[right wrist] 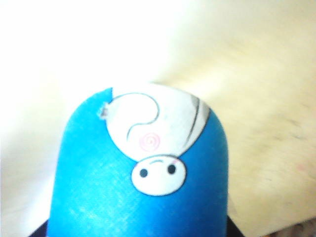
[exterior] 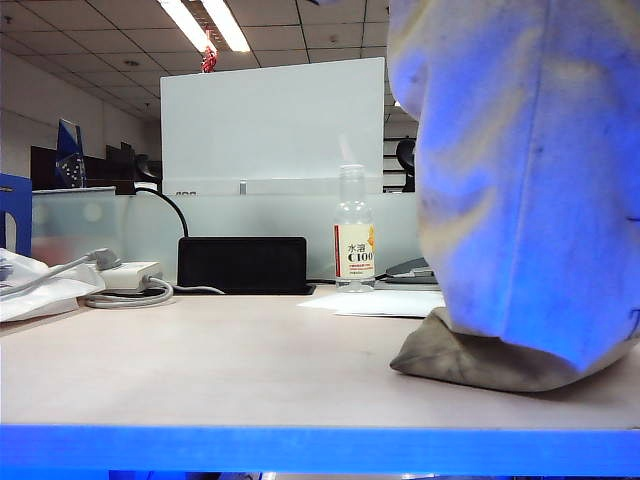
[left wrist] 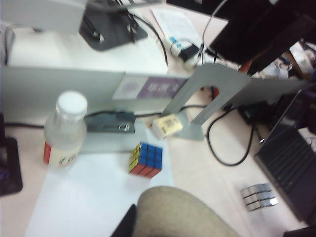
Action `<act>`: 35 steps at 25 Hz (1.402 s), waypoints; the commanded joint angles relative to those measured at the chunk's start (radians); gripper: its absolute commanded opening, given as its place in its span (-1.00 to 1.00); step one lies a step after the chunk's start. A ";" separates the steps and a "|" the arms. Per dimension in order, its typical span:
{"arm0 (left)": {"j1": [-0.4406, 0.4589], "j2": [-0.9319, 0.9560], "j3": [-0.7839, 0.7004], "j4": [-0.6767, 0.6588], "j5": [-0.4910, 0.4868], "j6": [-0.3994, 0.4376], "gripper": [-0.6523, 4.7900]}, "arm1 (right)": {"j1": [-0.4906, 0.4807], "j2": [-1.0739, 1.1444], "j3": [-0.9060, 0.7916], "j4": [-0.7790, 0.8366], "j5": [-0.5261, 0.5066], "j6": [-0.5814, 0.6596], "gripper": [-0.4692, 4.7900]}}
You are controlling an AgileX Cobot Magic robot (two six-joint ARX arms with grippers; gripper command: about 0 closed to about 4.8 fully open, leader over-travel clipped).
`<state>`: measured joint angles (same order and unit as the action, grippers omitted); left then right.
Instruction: Take the glasses case out of the canvas bag and put it on the table.
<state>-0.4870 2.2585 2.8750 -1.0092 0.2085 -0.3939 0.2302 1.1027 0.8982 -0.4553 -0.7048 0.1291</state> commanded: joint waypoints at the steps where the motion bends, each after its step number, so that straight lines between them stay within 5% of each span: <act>1: 0.013 0.036 0.003 -0.210 -0.206 0.192 -0.78 | 0.000 -0.058 0.018 0.023 -0.033 0.010 -0.27; 2: 0.031 0.056 0.003 -0.266 -0.310 0.218 -0.78 | -0.001 -0.084 0.040 0.023 -0.058 0.038 -0.26; 5: 0.133 0.086 0.003 -0.383 -0.302 0.083 -0.78 | -0.002 -0.134 0.127 0.031 -0.056 0.050 -0.26; 7: 0.176 0.081 0.003 -0.421 -0.295 0.068 -0.78 | -0.008 -0.156 0.192 0.046 -0.043 0.072 -0.26; 12: 0.214 0.014 0.003 -0.398 -0.298 0.093 -0.78 | -0.037 -0.164 0.294 0.246 0.195 0.117 -0.26; 14: 0.214 0.002 0.003 -0.411 -0.278 0.105 -0.78 | -0.075 -0.153 0.296 0.383 0.173 0.242 -0.26; 18: 0.158 0.009 0.003 -0.410 -0.038 0.065 -0.78 | -0.077 -0.039 0.303 0.611 0.088 0.379 -0.26; 24: -0.073 0.017 0.002 -0.332 -0.084 0.132 -0.78 | -0.029 0.159 0.417 0.758 0.014 0.504 -0.26; 31: -0.100 0.030 0.002 -0.282 -0.059 0.072 -0.78 | 0.004 0.246 0.621 0.818 0.029 0.584 -0.27; 35: -0.090 0.025 0.003 -0.203 -0.103 0.130 -0.78 | 0.048 0.240 0.634 0.721 -0.223 0.678 -0.13</act>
<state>-0.6037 2.2944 2.8731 -1.2449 0.1459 -0.2756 0.2810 1.3643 1.5272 0.2996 -0.8421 0.8036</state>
